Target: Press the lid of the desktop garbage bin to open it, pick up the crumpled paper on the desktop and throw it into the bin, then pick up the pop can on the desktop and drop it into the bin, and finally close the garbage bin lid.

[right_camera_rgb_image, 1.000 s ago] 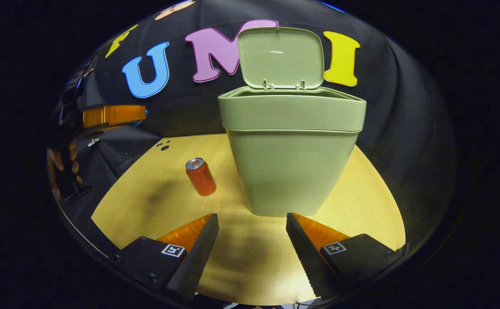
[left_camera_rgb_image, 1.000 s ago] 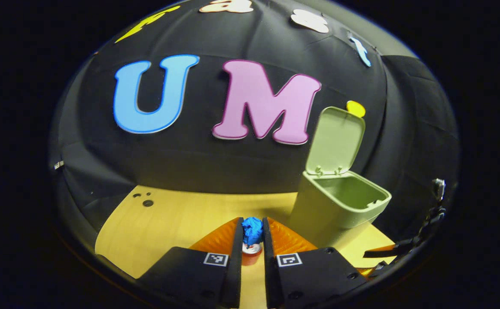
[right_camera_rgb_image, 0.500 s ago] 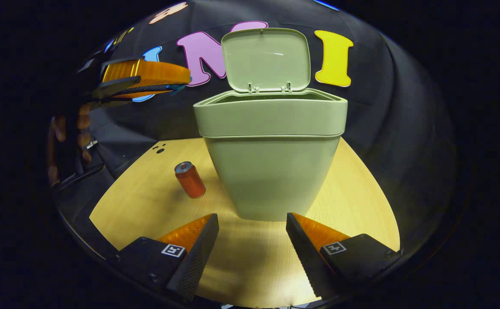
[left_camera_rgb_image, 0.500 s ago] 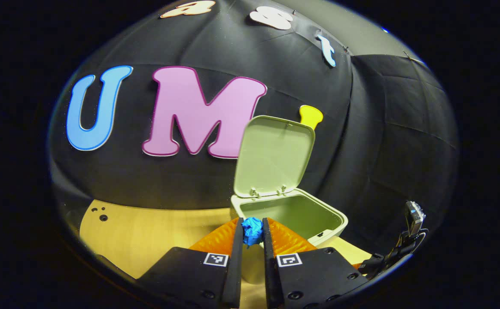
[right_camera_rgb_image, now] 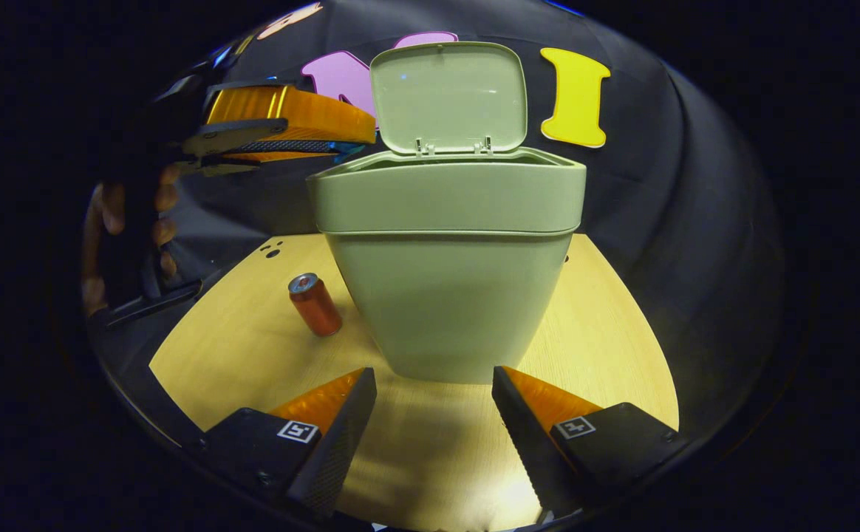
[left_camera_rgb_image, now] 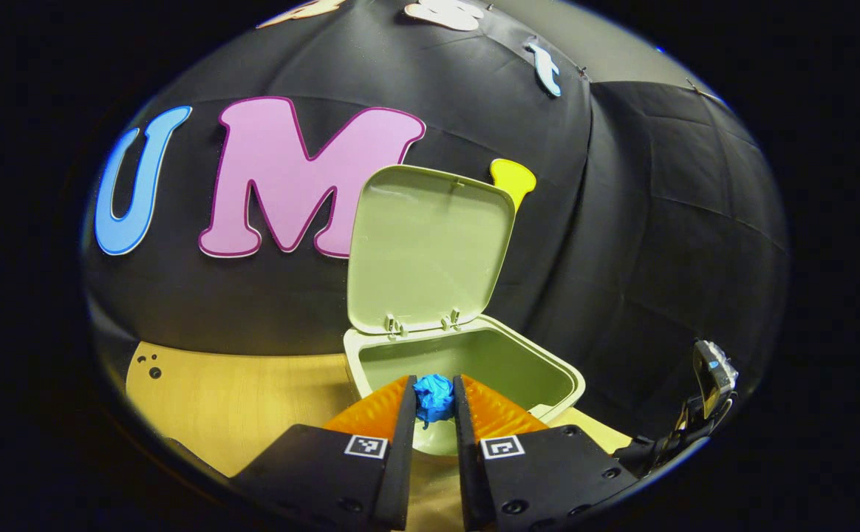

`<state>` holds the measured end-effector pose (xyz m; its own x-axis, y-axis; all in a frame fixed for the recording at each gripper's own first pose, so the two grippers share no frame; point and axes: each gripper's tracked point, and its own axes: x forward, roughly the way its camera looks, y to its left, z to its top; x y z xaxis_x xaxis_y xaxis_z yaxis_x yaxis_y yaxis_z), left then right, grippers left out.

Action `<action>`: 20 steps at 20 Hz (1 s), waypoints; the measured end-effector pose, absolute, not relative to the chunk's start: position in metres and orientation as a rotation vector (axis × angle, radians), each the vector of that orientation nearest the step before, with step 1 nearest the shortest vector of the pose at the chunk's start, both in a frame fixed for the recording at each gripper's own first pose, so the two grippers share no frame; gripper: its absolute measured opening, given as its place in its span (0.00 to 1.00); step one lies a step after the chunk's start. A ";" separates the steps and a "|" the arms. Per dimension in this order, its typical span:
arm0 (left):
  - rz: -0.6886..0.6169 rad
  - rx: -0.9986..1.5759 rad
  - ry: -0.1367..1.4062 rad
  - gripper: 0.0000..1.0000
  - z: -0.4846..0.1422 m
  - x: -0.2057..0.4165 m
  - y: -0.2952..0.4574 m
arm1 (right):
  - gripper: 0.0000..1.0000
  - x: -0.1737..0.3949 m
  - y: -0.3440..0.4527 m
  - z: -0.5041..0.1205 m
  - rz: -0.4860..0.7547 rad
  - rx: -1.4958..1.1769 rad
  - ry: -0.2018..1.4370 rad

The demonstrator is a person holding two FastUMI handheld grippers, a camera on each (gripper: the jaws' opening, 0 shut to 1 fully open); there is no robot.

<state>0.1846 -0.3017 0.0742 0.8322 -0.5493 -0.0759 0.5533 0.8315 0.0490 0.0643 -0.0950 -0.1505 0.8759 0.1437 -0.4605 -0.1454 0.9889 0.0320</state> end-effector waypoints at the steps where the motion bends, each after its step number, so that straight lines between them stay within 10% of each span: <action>1: -0.589 0.071 0.061 0.33 0.072 0.186 -0.304 | 0.99 0.065 -0.097 -0.151 0.153 -0.004 0.482; 5: -0.582 0.076 0.061 0.47 0.071 0.190 -0.309 | 0.99 0.069 -0.103 -0.152 0.155 0.000 0.488; 10: -0.526 0.070 -0.007 0.99 0.086 0.195 -0.298 | 1.00 0.074 -0.101 -0.152 0.173 -0.011 0.491; 20: -0.223 0.040 -0.051 0.97 0.072 0.156 -0.125 | 0.99 0.055 -0.049 -0.160 0.189 -0.020 0.519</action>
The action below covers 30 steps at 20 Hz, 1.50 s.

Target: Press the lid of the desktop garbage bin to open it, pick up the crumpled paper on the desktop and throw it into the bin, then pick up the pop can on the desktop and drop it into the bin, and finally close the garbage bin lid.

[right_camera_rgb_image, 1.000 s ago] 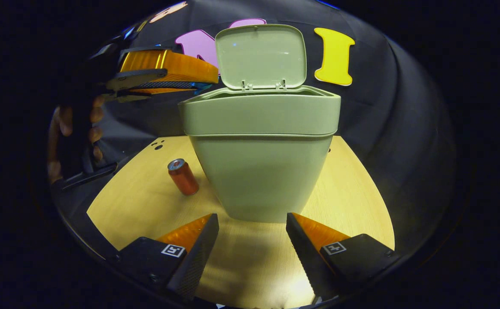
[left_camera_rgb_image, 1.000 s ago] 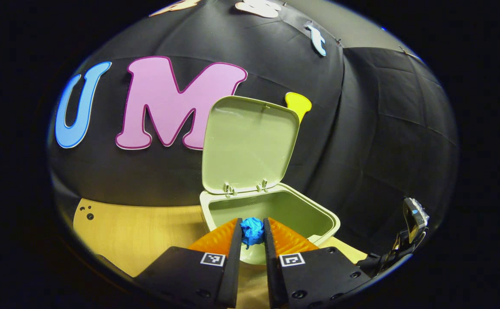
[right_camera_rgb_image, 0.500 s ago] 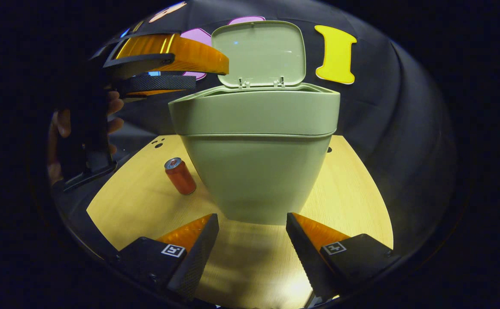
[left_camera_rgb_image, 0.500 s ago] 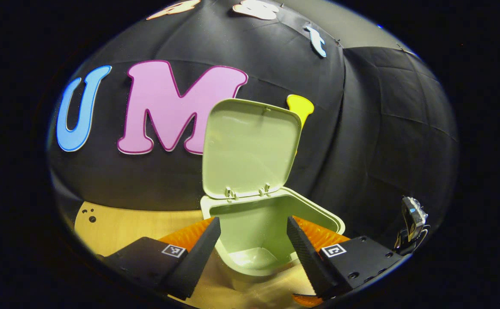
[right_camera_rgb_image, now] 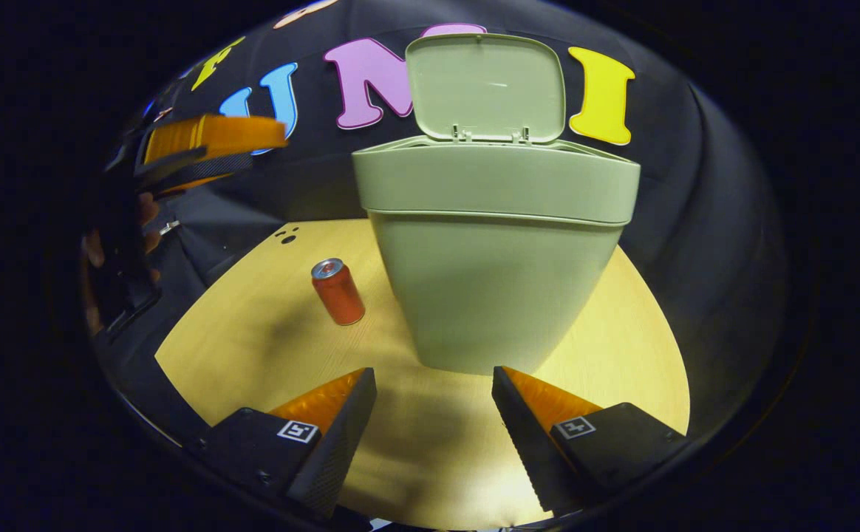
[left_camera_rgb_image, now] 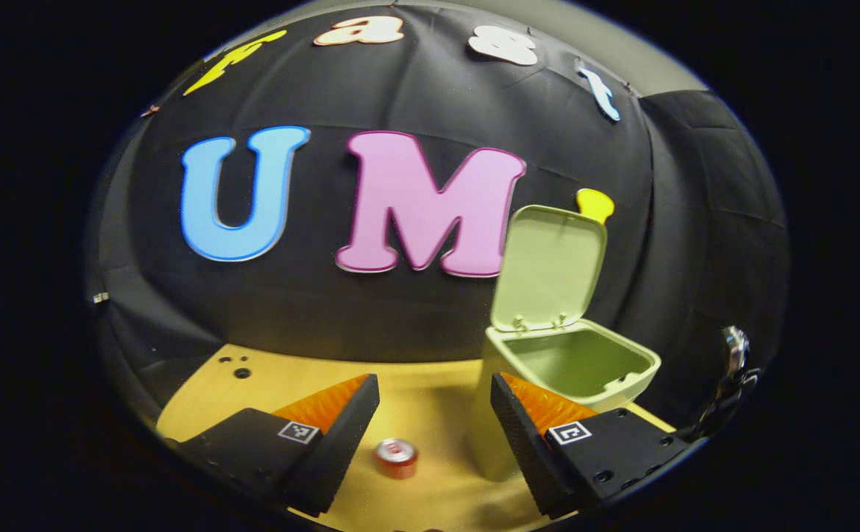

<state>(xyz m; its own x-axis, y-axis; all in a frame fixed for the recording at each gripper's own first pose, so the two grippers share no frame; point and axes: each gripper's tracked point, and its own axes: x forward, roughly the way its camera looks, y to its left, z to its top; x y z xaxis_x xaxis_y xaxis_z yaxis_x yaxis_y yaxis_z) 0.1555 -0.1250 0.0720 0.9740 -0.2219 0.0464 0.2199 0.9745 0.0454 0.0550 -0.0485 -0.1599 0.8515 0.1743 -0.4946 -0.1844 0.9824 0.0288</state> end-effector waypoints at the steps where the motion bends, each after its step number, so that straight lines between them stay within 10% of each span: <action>1: -0.181 0.050 -0.056 0.97 0.066 0.148 -0.102 | 0.99 0.053 -0.041 -0.162 0.187 -0.019 0.521; 30: 0.312 -0.165 0.109 0.97 -0.054 -0.060 0.145 | 1.00 0.105 0.137 -0.207 0.272 -0.174 0.564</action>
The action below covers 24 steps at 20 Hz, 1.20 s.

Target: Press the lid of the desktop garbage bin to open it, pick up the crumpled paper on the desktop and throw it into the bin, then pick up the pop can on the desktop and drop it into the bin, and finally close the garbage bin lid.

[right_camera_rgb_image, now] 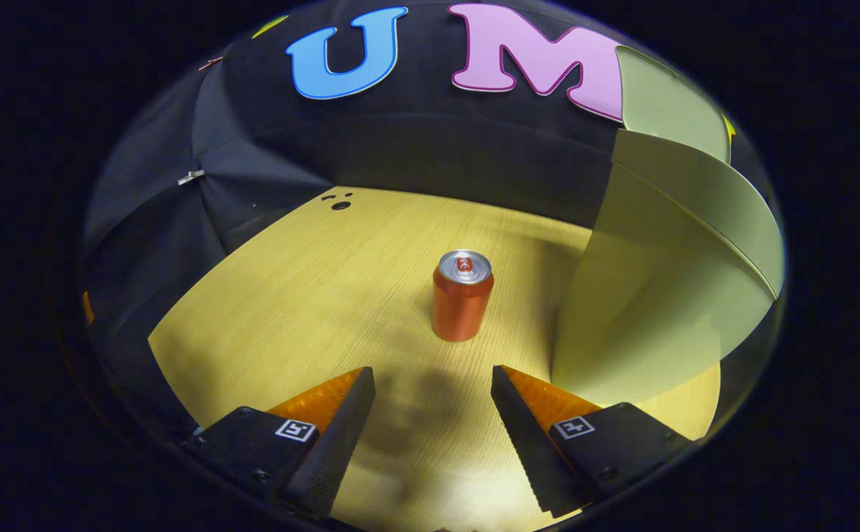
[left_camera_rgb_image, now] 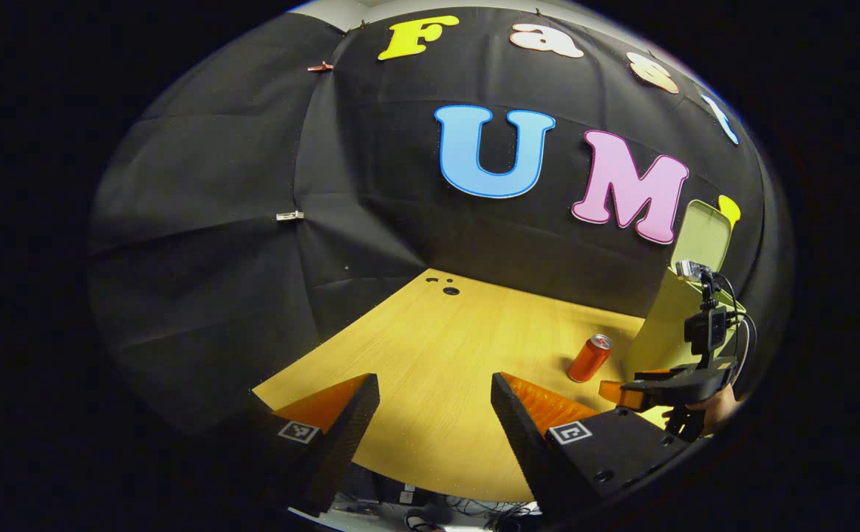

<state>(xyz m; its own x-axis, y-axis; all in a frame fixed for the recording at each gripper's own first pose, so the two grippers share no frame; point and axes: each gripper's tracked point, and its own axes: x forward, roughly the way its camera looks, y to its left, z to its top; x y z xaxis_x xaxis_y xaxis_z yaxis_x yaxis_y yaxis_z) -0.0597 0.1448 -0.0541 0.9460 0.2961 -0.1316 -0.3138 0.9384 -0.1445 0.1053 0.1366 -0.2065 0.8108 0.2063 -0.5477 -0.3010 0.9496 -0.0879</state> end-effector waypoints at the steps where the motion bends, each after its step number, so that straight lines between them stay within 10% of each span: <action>1: 0.313 -0.174 0.113 0.97 -0.057 -0.062 0.147 | 1.00 0.109 0.135 -0.206 0.258 -0.172 0.559; 24: 0.275 -0.208 0.299 0.96 -0.117 -0.029 0.148 | 0.98 0.230 0.142 -0.261 0.139 -0.091 0.598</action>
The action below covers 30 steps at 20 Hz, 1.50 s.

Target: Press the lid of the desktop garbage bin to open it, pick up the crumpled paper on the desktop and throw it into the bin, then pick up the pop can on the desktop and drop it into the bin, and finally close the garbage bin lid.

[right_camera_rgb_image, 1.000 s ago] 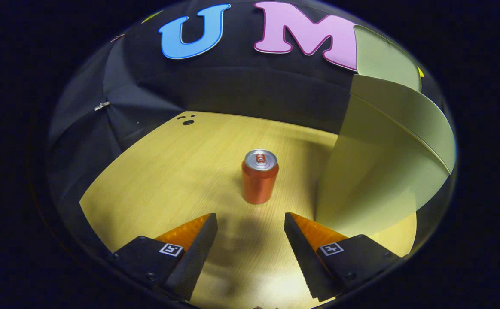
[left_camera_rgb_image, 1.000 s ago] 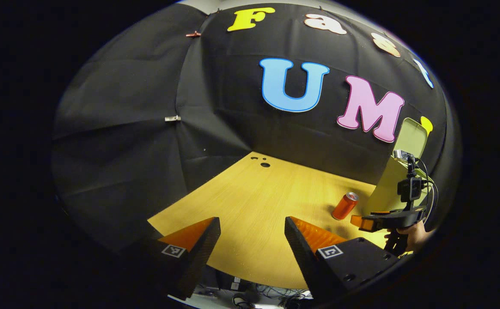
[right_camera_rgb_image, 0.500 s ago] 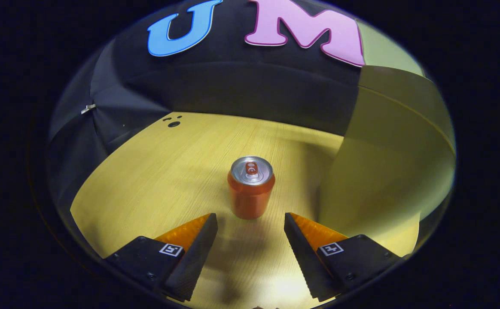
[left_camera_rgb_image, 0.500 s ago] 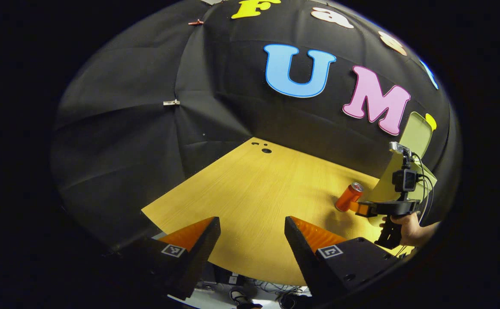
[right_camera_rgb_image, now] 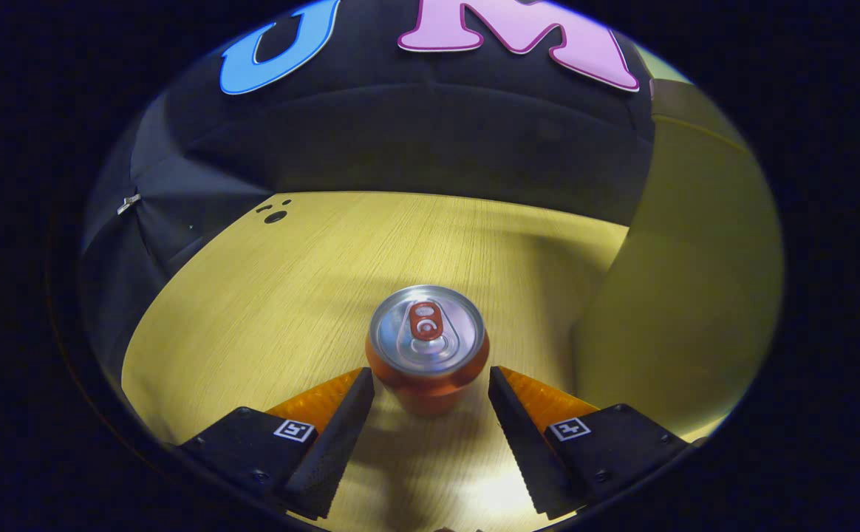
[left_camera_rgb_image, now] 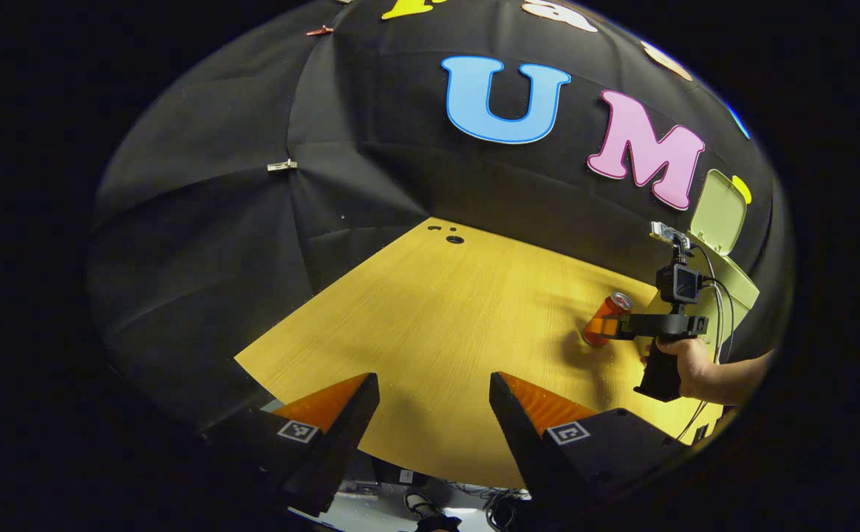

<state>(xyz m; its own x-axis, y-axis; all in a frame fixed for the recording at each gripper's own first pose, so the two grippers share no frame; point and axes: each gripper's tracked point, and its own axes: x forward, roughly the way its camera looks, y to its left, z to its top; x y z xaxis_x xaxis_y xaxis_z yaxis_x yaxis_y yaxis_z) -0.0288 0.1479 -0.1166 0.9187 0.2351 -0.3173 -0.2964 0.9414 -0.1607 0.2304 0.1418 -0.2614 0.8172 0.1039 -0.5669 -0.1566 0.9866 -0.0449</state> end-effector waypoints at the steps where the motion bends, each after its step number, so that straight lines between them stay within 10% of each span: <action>1: 0.272 -0.209 0.304 0.96 -0.119 -0.027 0.146 | 0.99 0.234 0.142 -0.264 0.134 -0.081 0.604; 14: 0.231 -0.181 0.328 0.96 -0.123 -0.015 0.124 | 0.83 0.239 0.147 -0.242 0.178 -0.105 0.570; 30: 0.042 -0.079 0.189 0.96 -0.074 -0.003 0.103 | 0.83 0.145 0.167 -0.015 0.312 -0.125 0.224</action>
